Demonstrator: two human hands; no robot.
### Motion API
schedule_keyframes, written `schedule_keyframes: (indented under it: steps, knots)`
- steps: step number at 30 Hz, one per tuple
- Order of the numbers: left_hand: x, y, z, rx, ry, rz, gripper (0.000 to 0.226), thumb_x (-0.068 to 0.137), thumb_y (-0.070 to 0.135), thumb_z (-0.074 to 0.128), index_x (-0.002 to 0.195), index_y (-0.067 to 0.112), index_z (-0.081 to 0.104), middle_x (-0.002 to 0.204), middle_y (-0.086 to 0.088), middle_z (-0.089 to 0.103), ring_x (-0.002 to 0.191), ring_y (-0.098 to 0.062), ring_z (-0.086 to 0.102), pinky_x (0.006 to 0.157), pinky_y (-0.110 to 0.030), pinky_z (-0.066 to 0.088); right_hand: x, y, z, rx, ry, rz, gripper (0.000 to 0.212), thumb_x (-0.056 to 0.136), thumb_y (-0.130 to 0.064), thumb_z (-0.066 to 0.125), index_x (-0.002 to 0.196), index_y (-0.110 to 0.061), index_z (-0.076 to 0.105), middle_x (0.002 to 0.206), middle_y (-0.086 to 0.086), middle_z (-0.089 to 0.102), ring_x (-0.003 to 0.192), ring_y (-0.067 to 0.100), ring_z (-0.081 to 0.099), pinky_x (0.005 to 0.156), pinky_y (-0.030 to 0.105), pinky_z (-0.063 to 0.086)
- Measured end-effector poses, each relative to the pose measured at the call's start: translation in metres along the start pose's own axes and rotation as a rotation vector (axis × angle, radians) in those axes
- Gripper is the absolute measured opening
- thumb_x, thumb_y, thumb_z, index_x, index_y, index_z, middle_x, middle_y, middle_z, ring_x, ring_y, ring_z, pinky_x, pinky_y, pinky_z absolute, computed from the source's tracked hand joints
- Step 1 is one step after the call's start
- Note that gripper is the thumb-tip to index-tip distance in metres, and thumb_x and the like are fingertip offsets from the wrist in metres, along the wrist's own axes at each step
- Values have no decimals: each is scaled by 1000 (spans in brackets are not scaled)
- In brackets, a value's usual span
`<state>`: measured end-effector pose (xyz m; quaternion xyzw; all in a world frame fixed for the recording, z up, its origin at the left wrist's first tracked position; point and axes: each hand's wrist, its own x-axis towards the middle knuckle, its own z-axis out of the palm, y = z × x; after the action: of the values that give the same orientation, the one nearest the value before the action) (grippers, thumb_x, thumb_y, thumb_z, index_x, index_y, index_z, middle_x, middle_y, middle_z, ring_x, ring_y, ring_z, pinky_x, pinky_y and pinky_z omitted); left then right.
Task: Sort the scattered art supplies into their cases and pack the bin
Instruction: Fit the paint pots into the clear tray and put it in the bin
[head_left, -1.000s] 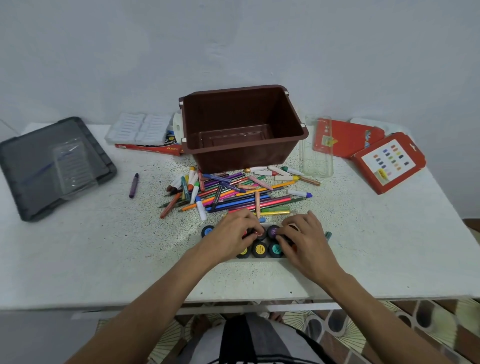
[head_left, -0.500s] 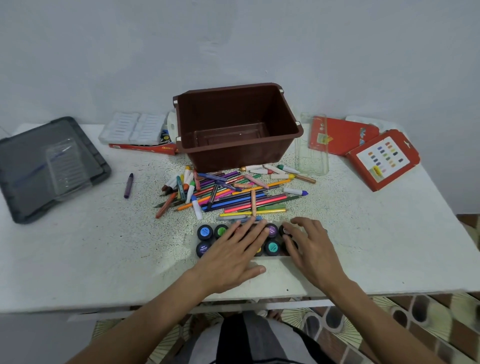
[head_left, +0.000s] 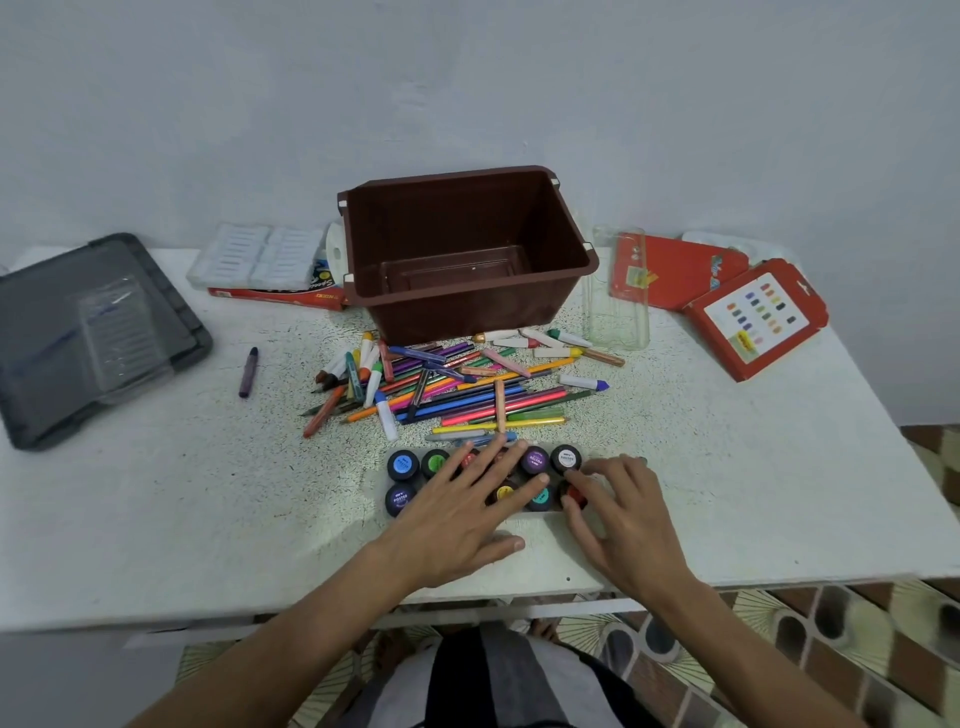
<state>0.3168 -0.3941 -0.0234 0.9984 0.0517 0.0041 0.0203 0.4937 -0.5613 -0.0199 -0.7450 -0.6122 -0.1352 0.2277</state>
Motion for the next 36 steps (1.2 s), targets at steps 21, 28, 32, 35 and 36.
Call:
schedule_keyframes:
  steps: [21,28,32,35,36]
  knots:
    - [-1,-3,0,-8,2,-14,72,100,60,30,157,29,-1,165,-8,-7,152,-27,-8,118,-47,3,3,-4,-9,128,-79,49,24,93,-29,59,104,-12,71,103,6,58,90,23,53,74,33,44]
    - [-8,-1,-2,55,38,-106,74,100,59,30,157,14,16,164,-12,11,151,-31,9,117,-49,13,3,-13,1,-22,-204,2,59,103,-44,41,145,-3,43,153,20,35,143,34,33,115,47,33]
    - [-16,-6,3,73,2,-146,76,99,60,26,156,11,19,163,-12,16,150,-32,14,115,-50,17,-1,-15,15,-142,-362,-3,72,103,-55,29,155,-6,21,163,13,13,151,29,11,117,50,24]
    - [-16,-6,2,74,-5,-152,76,100,61,25,156,10,19,163,-13,16,150,-31,14,116,-49,15,-1,-17,16,-188,-379,9,75,101,-56,32,155,-5,19,163,14,13,151,29,10,117,49,22]
    - [-17,-7,2,70,0,-163,76,100,62,24,156,10,20,163,-13,16,150,-31,13,116,-49,15,0,-19,16,-194,-375,8,76,101,-57,31,154,-4,20,163,15,14,151,30,10,118,48,21]
